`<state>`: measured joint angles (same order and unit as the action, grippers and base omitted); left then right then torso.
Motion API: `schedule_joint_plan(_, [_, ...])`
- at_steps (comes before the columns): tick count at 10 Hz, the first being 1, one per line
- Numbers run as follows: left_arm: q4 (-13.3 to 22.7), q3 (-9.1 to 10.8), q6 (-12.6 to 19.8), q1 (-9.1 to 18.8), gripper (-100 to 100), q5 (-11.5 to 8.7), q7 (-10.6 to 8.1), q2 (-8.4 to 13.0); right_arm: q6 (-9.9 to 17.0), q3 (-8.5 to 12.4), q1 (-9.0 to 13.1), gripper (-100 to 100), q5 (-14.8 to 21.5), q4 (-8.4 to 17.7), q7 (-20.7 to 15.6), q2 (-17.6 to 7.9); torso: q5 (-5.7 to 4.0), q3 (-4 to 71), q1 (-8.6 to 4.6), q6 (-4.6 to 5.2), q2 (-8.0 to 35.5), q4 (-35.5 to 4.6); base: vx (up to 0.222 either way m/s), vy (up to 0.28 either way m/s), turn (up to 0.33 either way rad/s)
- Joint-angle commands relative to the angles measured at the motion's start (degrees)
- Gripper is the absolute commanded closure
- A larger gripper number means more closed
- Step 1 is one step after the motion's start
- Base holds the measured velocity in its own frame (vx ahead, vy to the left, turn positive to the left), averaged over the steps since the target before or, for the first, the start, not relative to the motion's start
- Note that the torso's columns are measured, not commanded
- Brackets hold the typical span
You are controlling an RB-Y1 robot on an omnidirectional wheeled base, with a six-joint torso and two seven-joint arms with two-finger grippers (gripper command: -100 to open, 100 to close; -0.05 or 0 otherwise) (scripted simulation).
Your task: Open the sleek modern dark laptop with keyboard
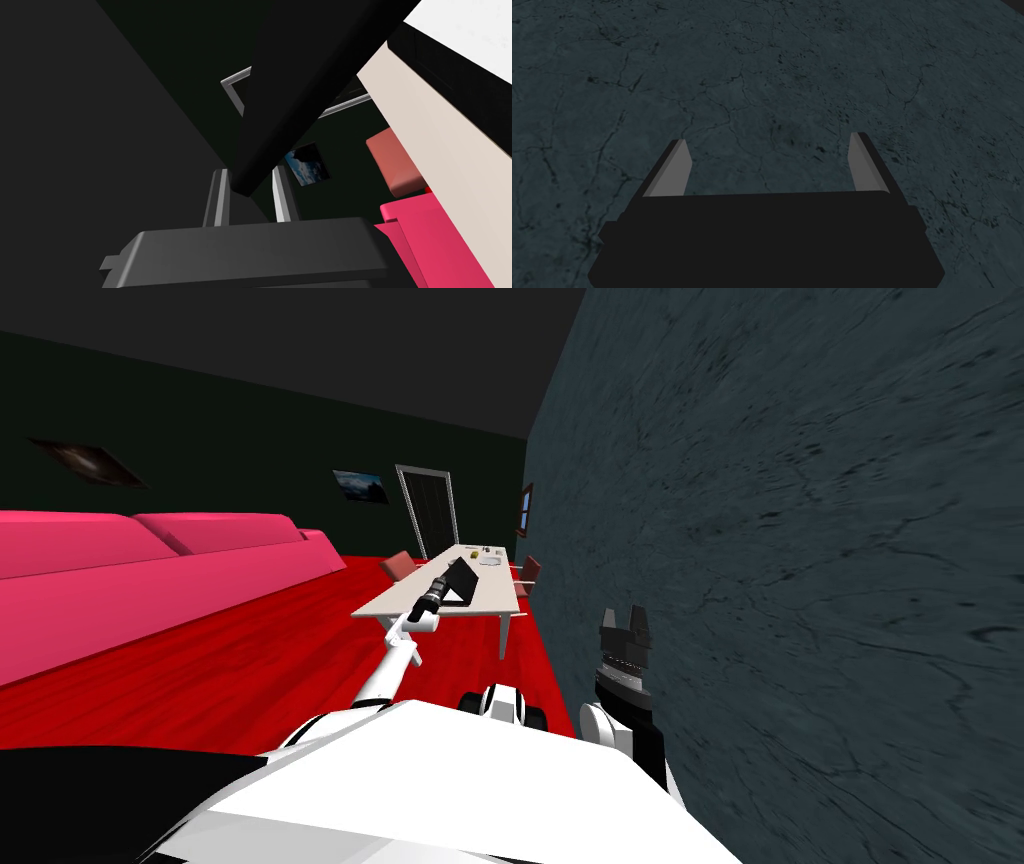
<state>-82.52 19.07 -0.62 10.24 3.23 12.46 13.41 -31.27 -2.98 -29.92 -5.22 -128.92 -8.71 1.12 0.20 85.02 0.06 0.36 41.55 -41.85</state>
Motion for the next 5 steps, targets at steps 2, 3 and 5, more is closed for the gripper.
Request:
schedule_joint_plan(2, [5.48, 1.71, -2.50, 4.27, 100, -0.80, 0.71, 0.30, 0.00, 0.00, 0.01, 0, 0.00, 0.00, 0.00, -0.01, 0.02, -0.22, 0.14, -0.08, 0.42, -0.14, -0.138, 0.030, -0.026])
schedule_joint_plan(3, [7.04, 1.71, -2.50, 6.03, 100, -0.80, 0.71, 0.30, 0.00, 0.01, 0.01, 0, 0.00, 0.00, 0.00, -0.01, -0.11, -0.47, 0.03, -0.21, 0.76, -0.39, -0.087, 0.017, -0.009])
schedule_joint_plan(5, [10.32, 1.71, -2.50, 8.35, 100, -0.80, 0.71, 0.30, 0.00, 0.00, 0.00, 0, 0.00, 0.00, 0.00, 0.00, -0.33, -0.41, -0.30, -0.30, 0.65, -0.50, -0.008, -0.006, 0.008])
